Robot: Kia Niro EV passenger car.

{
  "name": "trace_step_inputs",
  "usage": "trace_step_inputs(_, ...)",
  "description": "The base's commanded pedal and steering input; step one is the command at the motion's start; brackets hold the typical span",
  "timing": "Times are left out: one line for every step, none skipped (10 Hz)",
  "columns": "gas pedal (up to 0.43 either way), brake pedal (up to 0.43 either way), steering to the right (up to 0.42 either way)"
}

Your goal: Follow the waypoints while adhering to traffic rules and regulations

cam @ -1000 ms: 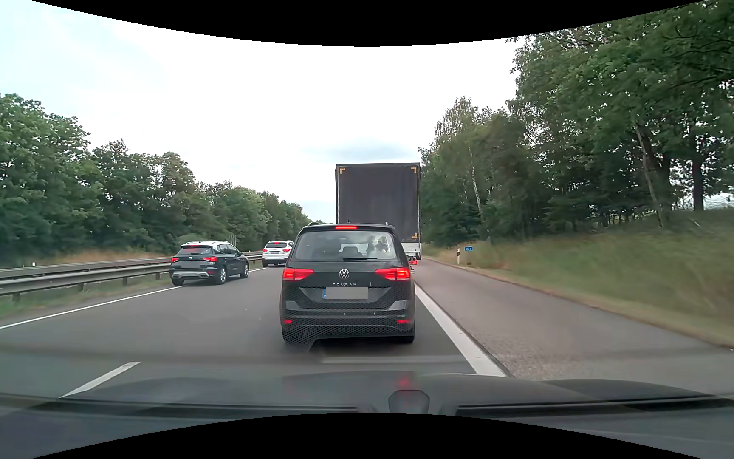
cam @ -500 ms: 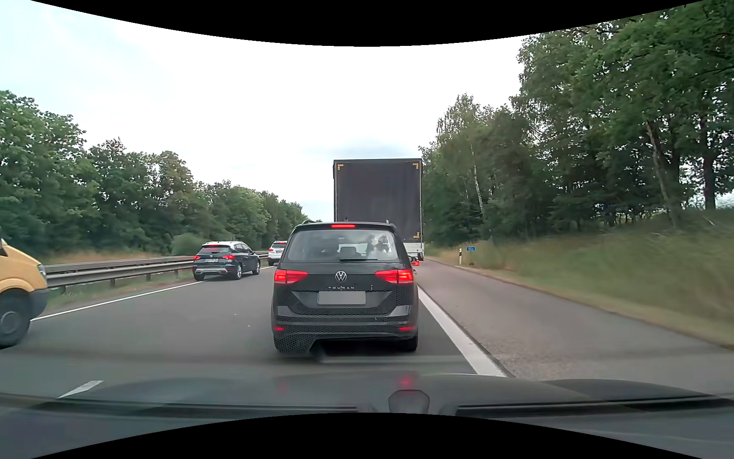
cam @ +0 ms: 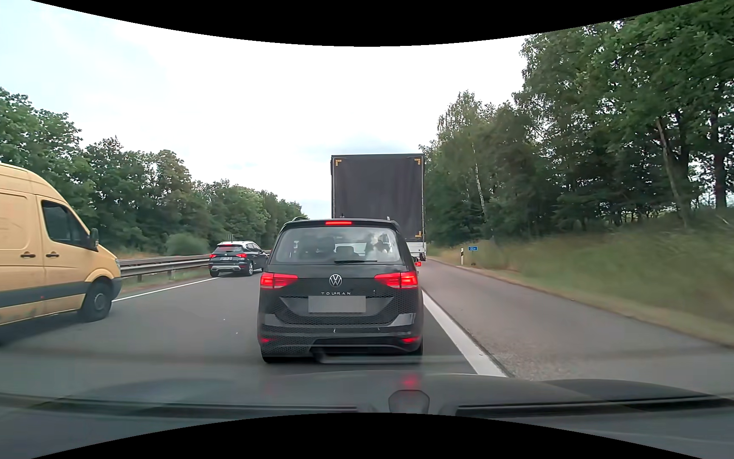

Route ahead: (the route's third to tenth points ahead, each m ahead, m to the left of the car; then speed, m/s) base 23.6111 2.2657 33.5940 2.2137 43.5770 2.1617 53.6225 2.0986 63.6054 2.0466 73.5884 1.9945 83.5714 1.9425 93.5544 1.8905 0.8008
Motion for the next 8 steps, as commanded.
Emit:
trace_step_inputs(0.0, 0.238, -0.002)
trace_step_inputs(0.0, 0.238, -0.002)
trace_step_inputs(0.0, 0.238, -0.002)
trace_step_inputs(0.0, 0.238, -0.002)
trace_step_inputs(0.0, 0.238, -0.002)
trace_step_inputs(0.0, 0.238, -0.002)
trace_step_inputs(0.0, 0.238, -0.002)
trace_step_inputs(0.0, 0.238, -0.002)
